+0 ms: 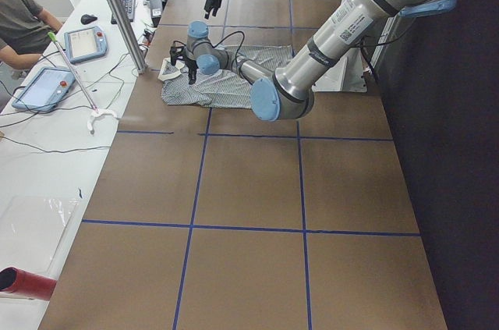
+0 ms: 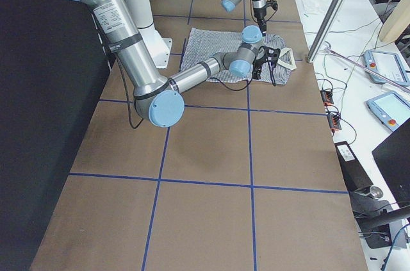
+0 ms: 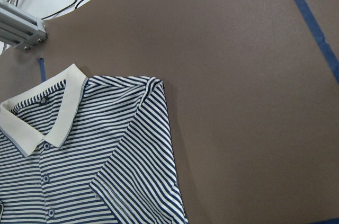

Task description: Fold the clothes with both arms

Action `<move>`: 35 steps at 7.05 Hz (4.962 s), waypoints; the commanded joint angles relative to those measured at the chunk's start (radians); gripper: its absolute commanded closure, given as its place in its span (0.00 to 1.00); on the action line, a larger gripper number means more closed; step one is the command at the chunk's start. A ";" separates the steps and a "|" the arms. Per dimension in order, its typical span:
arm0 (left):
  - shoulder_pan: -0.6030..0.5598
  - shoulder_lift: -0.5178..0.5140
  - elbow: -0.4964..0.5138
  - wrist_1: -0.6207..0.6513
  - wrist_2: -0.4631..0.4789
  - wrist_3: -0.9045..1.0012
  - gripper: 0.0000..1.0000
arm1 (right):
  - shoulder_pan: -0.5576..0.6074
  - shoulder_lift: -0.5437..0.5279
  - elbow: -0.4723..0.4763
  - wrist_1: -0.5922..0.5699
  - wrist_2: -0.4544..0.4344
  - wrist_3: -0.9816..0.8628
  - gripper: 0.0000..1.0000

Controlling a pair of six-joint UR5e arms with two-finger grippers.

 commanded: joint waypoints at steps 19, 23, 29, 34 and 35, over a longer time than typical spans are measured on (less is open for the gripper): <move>0.099 0.302 -0.452 0.004 -0.083 -0.091 0.27 | -0.759 -0.271 0.508 -0.555 -0.514 0.647 0.96; 0.100 0.387 -0.574 0.010 -0.060 -0.189 0.24 | -0.762 -0.271 0.534 -0.553 -0.508 0.645 1.00; 0.548 0.731 -0.849 0.137 0.339 -0.475 0.26 | -0.758 -0.280 0.566 -0.555 -0.506 0.644 1.00; 0.576 0.762 -0.840 0.140 0.339 -0.478 0.37 | -0.758 -0.281 0.565 -0.555 -0.506 0.644 1.00; 0.576 0.762 -0.840 0.139 0.339 -0.479 0.48 | -0.758 -0.281 0.566 -0.555 -0.506 0.642 1.00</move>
